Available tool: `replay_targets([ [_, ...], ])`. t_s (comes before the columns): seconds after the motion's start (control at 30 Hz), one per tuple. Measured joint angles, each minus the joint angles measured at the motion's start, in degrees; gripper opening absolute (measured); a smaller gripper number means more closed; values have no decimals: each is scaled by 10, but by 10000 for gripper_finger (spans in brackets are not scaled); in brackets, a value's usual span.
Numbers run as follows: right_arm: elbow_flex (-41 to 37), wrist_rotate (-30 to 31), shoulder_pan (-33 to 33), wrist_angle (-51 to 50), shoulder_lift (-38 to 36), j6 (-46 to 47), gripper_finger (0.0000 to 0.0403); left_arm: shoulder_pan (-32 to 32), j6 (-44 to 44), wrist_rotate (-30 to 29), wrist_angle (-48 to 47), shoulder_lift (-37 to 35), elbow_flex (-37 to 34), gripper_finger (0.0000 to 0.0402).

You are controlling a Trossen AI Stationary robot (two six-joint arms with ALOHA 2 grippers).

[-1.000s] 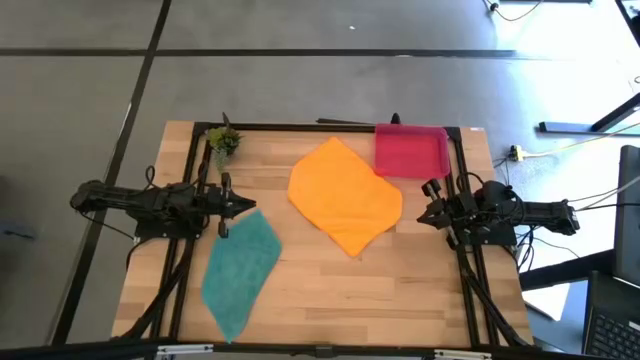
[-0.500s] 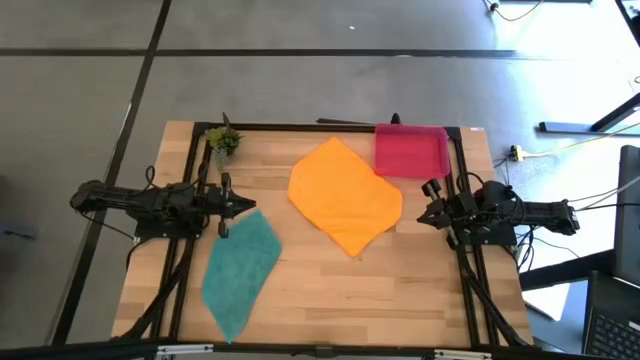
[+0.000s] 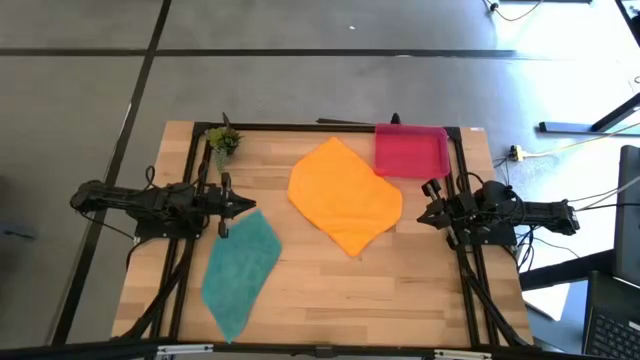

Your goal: Roll microfiber towels into tight, uniform cylinder then place into a basket

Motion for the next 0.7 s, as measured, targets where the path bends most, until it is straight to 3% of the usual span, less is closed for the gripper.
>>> replay_targets([
  [0.3, 0, 0, 0, 0, 0, -48, 4, 0, -3, 0, 0, 0, 0, 25],
  [0.47, 0, -3, 0, 0, 0, -37, 3, 0, -67, -2, 35, 0, 0, 25],
  [0.7, 0, -4, 0, -1, 0, -37, 2, 0, -36, 37, 79, 2, 17, 25],
])
